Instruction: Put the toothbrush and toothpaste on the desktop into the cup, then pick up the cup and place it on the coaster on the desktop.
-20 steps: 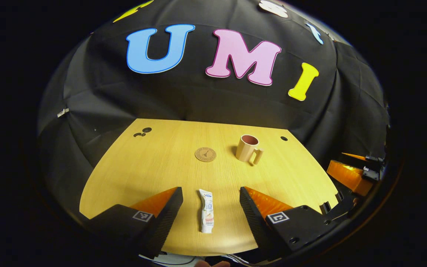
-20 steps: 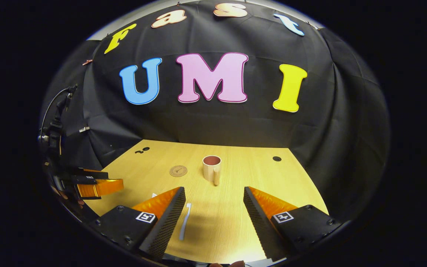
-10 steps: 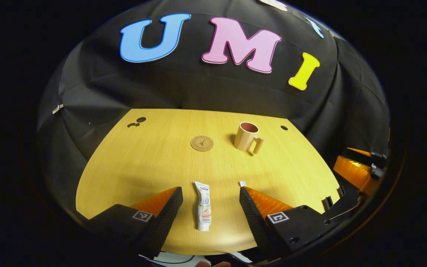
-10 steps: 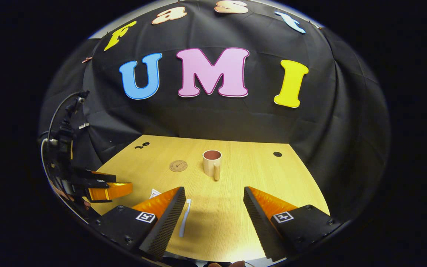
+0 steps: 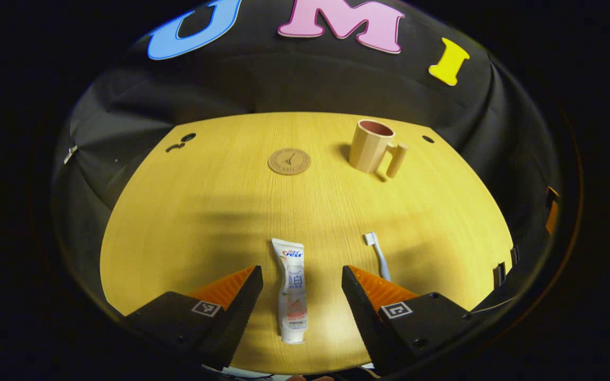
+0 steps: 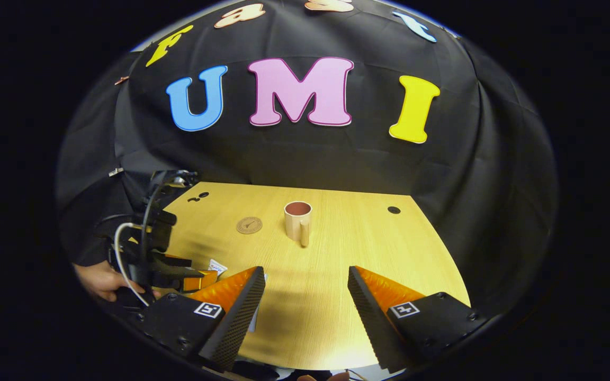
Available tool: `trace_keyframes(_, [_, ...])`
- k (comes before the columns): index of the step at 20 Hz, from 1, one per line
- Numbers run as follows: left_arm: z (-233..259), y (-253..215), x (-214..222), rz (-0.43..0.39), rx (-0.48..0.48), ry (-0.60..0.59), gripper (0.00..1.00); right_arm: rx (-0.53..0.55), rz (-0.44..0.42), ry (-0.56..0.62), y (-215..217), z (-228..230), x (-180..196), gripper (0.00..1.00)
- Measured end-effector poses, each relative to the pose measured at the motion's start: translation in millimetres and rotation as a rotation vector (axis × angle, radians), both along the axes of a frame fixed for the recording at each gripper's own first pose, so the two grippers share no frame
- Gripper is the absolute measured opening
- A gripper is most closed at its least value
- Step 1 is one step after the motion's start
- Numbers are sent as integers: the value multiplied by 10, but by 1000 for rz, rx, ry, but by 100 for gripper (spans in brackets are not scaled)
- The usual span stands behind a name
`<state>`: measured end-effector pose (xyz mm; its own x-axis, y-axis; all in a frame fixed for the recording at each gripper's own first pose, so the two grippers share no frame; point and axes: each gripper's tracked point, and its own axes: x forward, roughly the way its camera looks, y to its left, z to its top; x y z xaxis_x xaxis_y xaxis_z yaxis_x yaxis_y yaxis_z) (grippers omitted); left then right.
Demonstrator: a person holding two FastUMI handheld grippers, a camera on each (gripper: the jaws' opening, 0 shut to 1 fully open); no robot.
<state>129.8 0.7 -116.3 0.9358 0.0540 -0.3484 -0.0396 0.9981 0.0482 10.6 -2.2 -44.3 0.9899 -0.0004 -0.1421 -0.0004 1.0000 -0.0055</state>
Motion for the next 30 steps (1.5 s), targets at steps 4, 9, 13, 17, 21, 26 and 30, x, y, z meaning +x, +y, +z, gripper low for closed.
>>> trace_keyframes(4, [-276,128,222,32,19,88,92,-6,2,32,-13,-77,34,98])
trace_keyframes(9, [-452,112,352,22,1,152,88,0,27,100,68,-265,205,98])
trace_keyframes(13, [-451,149,373,11,53,166,78,-4,43,141,145,-358,323,98])
trace_keyframes(17, [-451,245,381,49,7,156,49,-13,59,175,254,-475,460,98])
trace_keyframes(21, [-457,305,345,18,-15,154,39,-9,76,230,403,-648,615,98])
trace_keyframes(26, [-409,328,344,-45,-84,146,30,7,110,345,634,-1021,760,93])
trace_keyframes(30, [-413,366,256,-91,-150,160,29,-33,100,432,759,-1279,903,81])
